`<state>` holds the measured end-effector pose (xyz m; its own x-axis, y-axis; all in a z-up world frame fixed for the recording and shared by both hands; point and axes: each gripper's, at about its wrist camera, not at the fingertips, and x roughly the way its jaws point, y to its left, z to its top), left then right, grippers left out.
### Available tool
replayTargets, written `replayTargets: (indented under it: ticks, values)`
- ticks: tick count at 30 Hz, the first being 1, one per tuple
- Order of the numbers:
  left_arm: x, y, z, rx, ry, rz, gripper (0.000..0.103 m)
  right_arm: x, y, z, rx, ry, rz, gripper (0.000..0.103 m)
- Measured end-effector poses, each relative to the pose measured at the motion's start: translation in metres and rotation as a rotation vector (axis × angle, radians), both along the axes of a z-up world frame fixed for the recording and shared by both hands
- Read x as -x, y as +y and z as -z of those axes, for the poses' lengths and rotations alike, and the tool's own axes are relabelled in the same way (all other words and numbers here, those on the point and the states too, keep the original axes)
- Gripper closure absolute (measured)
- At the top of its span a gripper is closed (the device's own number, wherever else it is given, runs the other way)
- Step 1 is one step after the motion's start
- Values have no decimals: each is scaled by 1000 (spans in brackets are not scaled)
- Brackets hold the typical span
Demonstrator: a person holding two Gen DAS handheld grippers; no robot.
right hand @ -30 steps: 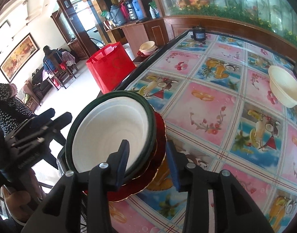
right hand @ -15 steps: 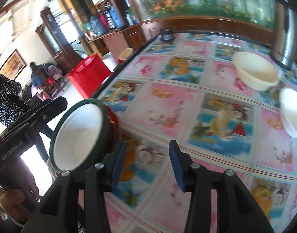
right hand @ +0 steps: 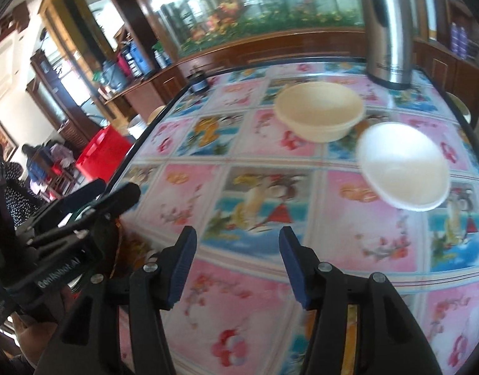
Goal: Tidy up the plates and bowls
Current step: 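Move the left tool toward the cream bowl, then position the left tool fingers around the cream bowl rim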
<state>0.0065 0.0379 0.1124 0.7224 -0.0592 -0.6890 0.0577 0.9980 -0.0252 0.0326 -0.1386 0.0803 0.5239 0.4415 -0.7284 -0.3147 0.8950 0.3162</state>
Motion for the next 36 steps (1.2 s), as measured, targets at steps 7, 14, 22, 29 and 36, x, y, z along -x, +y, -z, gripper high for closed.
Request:
replayTargets:
  ticks: [7, 14, 22, 29, 36]
  values:
    - [-26, -28, 8, 2, 33, 30, 31, -21, -32, -2, -4, 0, 52, 45]
    - [-55, -43, 16, 3, 56, 27, 31, -42, -48, -1, -5, 2, 70, 43]
    - [-96, -52, 24, 23, 93, -3, 31, -71, -69, -3, -7, 4, 107, 43]
    - [-121, -61, 27, 15, 98, -18, 31, -94, -74, -6, 13, -4, 110, 42]
    - [-140, -67, 31, 4, 105, -30, 31, -114, -80, -1, 17, 6, 113, 41]
